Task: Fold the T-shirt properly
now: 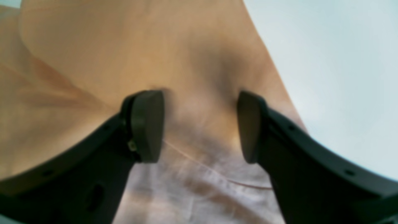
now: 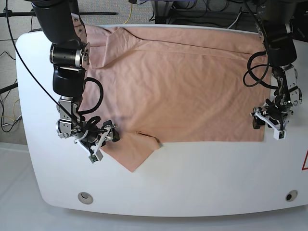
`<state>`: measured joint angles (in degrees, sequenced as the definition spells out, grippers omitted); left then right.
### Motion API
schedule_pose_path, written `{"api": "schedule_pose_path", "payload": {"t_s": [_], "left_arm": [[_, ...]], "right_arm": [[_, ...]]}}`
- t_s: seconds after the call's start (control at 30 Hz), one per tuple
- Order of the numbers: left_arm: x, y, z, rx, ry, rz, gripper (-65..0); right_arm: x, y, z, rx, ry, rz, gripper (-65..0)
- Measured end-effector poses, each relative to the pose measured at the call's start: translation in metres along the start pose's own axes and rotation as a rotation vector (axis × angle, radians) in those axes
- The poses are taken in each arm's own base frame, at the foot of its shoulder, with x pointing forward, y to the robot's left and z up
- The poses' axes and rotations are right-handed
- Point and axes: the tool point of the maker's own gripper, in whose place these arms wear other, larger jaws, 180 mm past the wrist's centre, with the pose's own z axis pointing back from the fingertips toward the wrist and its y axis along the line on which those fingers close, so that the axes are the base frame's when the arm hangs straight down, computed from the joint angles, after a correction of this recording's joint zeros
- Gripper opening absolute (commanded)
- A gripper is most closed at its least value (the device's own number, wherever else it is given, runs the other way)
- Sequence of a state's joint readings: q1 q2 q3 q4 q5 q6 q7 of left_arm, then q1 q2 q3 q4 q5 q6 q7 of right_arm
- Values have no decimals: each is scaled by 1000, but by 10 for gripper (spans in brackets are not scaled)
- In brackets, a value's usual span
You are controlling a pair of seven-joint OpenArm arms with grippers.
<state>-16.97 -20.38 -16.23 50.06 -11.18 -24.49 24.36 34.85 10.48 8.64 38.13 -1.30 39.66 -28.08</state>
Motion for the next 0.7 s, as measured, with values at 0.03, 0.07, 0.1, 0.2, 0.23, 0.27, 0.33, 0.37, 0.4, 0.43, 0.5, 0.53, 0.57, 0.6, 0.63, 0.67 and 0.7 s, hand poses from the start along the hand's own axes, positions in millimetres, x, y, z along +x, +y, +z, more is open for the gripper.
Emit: {"api": "schedule_pose_path", "payload": {"t_s": [0.03,0.07,0.1,0.2,0.23,0.27,0.33,0.37,0.4,0.43,0.5,0.53,0.57,0.6,0.63,0.67,0.7], "left_arm": [[0,0,0,0,0,-1,-262],[0,0,0,0,0,-1,-259],[0,1,0,1,0,-2,-257],[0,1,0,1,0,-2,-255],[0,1,0,1,0,-2,-254],[0,1,0,2,0,-1,-245],[0,1,0,1,1,-2,-232],[0,1,0,1,2,-2,-228],[0,1,0,1,3,-4,-227],[0,1,0,1,3,-4,-225],[0,0,0,1,4,-4,-225],[0,0,0,0,4,-4,-226],[0,0,0,0,4,-4,-227],[0,0,0,1,4,-4,-235],[-1,0,0,1,5,-4,-243],[-1,1,0,1,5,-4,-246],[-1,1,0,1,4,-4,-248]], "right_arm": [[0,0,0,0,0,0,-289],[0,0,0,0,0,0,-288],[0,0,0,0,0,0,-288],[0,0,0,0,0,0,-287],[0,0,0,1,0,0,-288],[0,0,0,1,0,0,-290],[0,0,0,0,-2,0,-292],[1,0,0,0,-7,1,-293],[1,0,0,1,-9,0,-293],[1,0,0,1,-11,0,-294],[1,1,0,1,-14,-1,-297],[1,1,0,1,-14,-1,-299],[1,0,0,1,-13,-1,-302],[1,0,0,1,-13,-1,-312],[1,1,0,1,-13,-1,-322],[1,1,0,1,-13,-1,-331],[1,1,-1,2,-13,0,-341]]}}
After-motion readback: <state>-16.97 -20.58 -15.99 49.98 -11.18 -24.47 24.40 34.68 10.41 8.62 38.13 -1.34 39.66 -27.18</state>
